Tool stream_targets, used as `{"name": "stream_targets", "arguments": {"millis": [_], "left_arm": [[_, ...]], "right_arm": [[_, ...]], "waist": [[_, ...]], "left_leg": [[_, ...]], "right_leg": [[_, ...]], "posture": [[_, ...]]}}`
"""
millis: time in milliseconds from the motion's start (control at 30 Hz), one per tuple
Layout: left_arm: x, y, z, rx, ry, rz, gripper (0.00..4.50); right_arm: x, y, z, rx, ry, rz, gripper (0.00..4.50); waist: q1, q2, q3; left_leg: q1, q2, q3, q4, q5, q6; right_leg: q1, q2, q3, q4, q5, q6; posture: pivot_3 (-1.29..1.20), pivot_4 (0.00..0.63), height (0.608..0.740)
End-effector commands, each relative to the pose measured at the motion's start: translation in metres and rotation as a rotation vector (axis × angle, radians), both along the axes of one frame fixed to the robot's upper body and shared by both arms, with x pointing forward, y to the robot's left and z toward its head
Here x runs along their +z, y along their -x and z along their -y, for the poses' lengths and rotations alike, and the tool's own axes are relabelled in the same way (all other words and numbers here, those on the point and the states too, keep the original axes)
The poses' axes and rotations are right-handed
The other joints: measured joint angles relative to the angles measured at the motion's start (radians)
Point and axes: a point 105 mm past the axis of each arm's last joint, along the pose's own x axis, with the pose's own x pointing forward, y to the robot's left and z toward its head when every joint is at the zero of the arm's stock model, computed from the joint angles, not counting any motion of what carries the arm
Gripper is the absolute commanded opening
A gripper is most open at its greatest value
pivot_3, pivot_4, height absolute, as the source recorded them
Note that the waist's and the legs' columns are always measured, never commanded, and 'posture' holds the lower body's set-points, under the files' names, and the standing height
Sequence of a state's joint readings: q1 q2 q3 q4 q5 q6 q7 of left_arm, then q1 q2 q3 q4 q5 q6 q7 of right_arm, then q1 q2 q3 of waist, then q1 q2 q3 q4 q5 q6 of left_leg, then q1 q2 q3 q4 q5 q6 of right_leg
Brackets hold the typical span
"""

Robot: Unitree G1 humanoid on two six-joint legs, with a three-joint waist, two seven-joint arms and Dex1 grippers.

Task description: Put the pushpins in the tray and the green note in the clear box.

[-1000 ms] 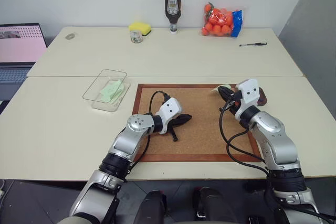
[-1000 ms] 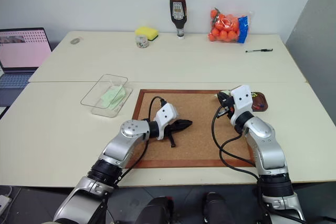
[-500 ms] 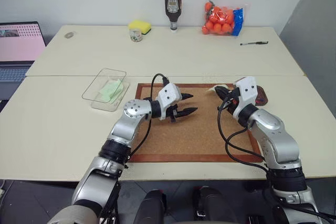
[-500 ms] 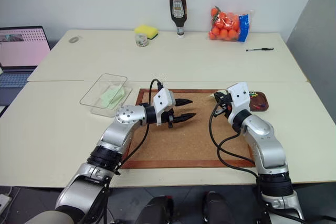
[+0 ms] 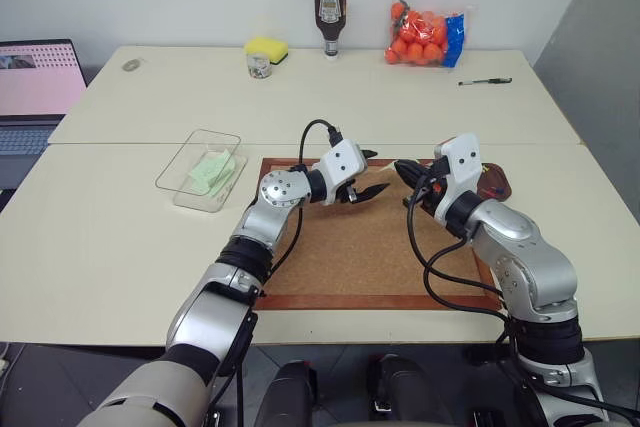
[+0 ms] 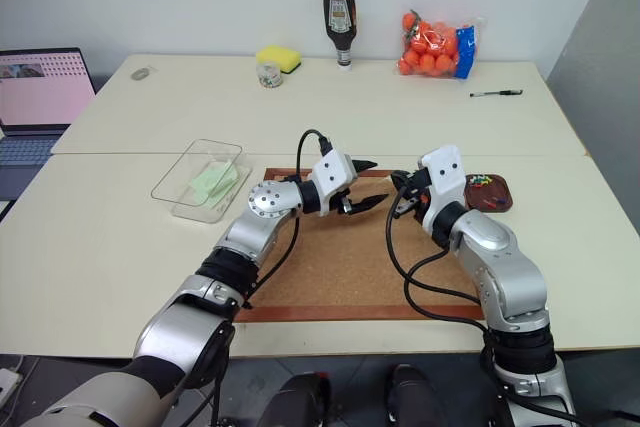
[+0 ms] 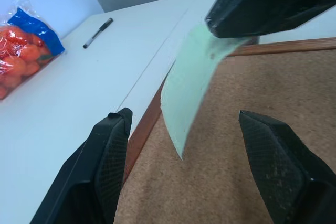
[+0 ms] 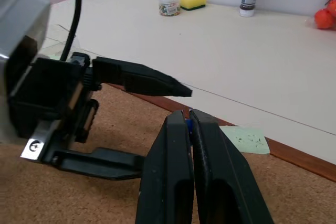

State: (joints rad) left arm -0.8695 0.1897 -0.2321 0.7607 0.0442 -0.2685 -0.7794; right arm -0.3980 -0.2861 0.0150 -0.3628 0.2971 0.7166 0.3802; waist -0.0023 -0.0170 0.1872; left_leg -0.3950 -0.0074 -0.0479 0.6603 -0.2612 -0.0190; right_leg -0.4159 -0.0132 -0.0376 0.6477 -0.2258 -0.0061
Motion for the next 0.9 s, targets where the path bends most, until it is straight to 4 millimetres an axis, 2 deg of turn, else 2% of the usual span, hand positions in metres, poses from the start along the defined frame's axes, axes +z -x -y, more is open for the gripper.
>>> {"name": "stream_targets", "arguments": {"millis": [33, 67, 167, 667, 900], "left_arm": [[0.015, -0.005, 0.008, 0.008, 0.000, 0.088, 3.41], [0.014, -0.005, 0.010, 0.008, -0.004, 0.093, 3.41], [0.014, -0.006, 0.011, 0.013, -0.008, 0.106, 2.99], [0.010, -0.016, 0.004, 0.082, -0.043, 0.138, 0.08], [0.008, -0.016, 0.002, 0.084, -0.044, 0.151, 0.01]], "right_arm": [[0.020, 0.005, -0.008, 0.025, -0.026, 0.065, 0.00], [0.021, 0.006, -0.009, 0.027, -0.029, 0.065, 0.00], [0.021, 0.006, -0.011, 0.028, -0.033, 0.065, 0.00], [0.023, 0.007, -0.014, 0.028, -0.051, 0.066, 0.00], [0.026, 0.006, -0.015, 0.019, -0.072, 0.072, 0.00]], "waist": [[0.000, 0.000, 0.000], [0.000, 0.000, 0.000], [0.000, 0.000, 0.000], [0.000, 0.000, 0.000], [0.000, 0.000, 0.000]], "left_leg": [[0.000, 0.000, 0.000, 0.000, 0.000, 0.000], [0.000, 0.000, 0.000, 0.000, 0.000, 0.000], [0.000, 0.000, 0.000, 0.000, 0.000, 0.000], [-0.001, 0.000, 0.001, 0.001, 0.000, 0.000], [-0.003, 0.000, 0.001, 0.001, 0.000, 0.000]], "right_leg": [[0.000, 0.000, 0.000, 0.000, 0.000, 0.000], [0.000, 0.000, 0.000, 0.000, 0.000, 0.000], [0.000, 0.000, 0.000, 0.000, 0.000, 0.000], [-0.002, 0.000, 0.000, 0.002, 0.000, 0.000], [-0.004, 0.000, 0.001, 0.002, 0.000, 0.000]], "posture": [[0.00, 0.150, 0.740], [0.00, 0.150, 0.740], [0.00, 0.150, 0.740], [0.00, 0.150, 0.740], [0.00, 0.150, 0.740]]}}
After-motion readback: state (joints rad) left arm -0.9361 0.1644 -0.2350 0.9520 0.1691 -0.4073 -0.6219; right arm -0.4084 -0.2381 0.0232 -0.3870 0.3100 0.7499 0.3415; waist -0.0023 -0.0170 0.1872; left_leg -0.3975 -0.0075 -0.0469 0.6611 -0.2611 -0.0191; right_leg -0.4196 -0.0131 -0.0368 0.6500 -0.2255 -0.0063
